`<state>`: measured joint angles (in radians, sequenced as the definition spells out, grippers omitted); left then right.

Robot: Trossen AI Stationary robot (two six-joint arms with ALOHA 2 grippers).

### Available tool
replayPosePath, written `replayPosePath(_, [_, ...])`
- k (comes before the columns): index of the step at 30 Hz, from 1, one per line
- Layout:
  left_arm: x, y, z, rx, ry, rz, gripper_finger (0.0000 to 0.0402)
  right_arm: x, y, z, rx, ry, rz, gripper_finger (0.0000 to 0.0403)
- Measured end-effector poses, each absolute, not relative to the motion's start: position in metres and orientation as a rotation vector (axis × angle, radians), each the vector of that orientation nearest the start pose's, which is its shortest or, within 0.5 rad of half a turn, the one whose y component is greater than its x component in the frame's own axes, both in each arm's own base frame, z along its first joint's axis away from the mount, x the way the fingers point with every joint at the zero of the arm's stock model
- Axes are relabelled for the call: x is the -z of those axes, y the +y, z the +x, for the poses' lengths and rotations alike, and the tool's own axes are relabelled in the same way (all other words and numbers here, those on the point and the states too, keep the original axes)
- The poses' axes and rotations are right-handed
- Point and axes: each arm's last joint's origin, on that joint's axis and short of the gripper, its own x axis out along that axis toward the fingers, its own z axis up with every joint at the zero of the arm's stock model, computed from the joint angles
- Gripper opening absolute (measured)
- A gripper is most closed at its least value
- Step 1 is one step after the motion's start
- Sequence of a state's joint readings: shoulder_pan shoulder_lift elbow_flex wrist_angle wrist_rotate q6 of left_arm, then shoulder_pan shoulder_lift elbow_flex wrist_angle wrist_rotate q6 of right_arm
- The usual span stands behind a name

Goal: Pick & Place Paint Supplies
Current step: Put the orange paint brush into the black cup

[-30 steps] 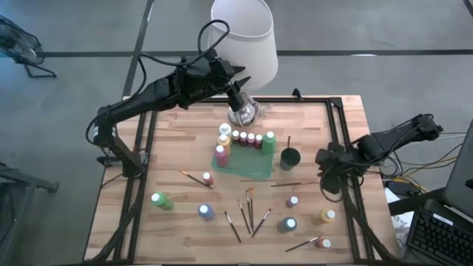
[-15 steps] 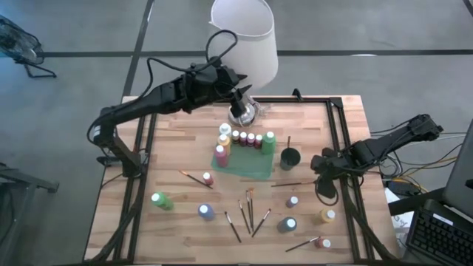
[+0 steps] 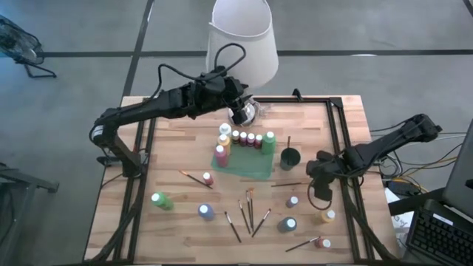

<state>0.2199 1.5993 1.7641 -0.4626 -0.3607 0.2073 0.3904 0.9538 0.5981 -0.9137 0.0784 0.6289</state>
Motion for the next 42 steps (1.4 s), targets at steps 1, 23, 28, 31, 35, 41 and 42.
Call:
replayPosePath(1, [-0.439, 0.086, 0.340, -0.544, 0.355, 0.221, 0.0154, -0.194, 0.054, 0.137, 0.130, 1.268, 0.243, 0.0247])
replayPosePath(23, [-0.451, 0.087, 0.338, -0.557, 0.297, 0.219, 0.0154, -0.138, 0.057, 0.144, 0.177, 1.382, 0.190, 0.0186])
replayPosePath(28, [-0.451, 0.087, 0.338, -0.556, 0.297, 0.220, 0.0154, -0.132, 0.058, 0.147, 0.177, 1.392, 0.181, 0.0168])
replayPosePath(31, [-0.451, 0.087, 0.338, -0.556, 0.297, 0.220, 0.0154, -0.131, 0.058, 0.147, 0.177, 1.395, 0.179, 0.0154])
replayPosePath(35, [-0.451, 0.087, 0.338, -0.556, 0.297, 0.220, 0.0154, -0.131, 0.058, 0.147, 0.173, 1.390, 0.182, 0.0129])
replayPosePath(41, [-0.451, 0.087, 0.338, -0.556, 0.296, 0.220, 0.0154, -0.131, 0.058, 0.148, 0.174, 1.385, 0.184, 0.0084])
replayPosePath(42, [-0.451, 0.087, 0.338, -0.556, 0.296, 0.220, 0.0154, -0.131, 0.058, 0.147, 0.174, 1.385, 0.184, 0.0075])
